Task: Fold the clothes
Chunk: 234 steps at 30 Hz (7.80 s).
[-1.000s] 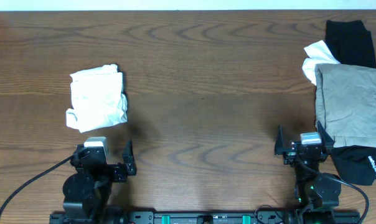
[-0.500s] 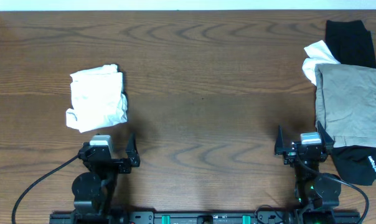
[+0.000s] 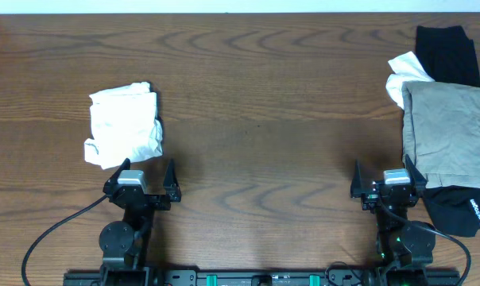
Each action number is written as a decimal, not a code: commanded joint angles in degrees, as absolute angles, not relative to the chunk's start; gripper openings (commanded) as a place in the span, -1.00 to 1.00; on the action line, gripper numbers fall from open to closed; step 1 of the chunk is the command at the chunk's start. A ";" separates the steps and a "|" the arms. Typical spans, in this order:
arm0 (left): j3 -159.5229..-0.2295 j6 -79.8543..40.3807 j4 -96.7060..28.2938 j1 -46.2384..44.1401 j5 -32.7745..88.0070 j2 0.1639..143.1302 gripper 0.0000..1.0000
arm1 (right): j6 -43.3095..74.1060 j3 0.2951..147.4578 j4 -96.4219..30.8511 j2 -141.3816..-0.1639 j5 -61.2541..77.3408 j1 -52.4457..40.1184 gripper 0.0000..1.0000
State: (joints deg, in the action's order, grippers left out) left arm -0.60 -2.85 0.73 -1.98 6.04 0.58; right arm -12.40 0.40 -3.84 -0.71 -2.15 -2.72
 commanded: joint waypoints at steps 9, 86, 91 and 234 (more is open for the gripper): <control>-0.23 0.84 -1.96 -1.67 5.91 0.08 0.95 | -12.91 0.32 -4.08 -0.32 -2.55 -2.31 0.99; -0.23 0.82 -3.62 -1.67 5.82 0.23 0.96 | -12.93 0.30 -4.05 -0.38 -2.55 -2.31 0.99; -0.23 0.82 -3.62 -1.67 5.82 0.23 0.96 | -12.93 0.30 -4.05 -0.38 -2.55 -2.31 0.98; -0.23 0.82 -3.62 -1.67 5.82 0.23 0.96 | -12.91 0.30 -4.05 -0.38 -2.55 -2.31 0.99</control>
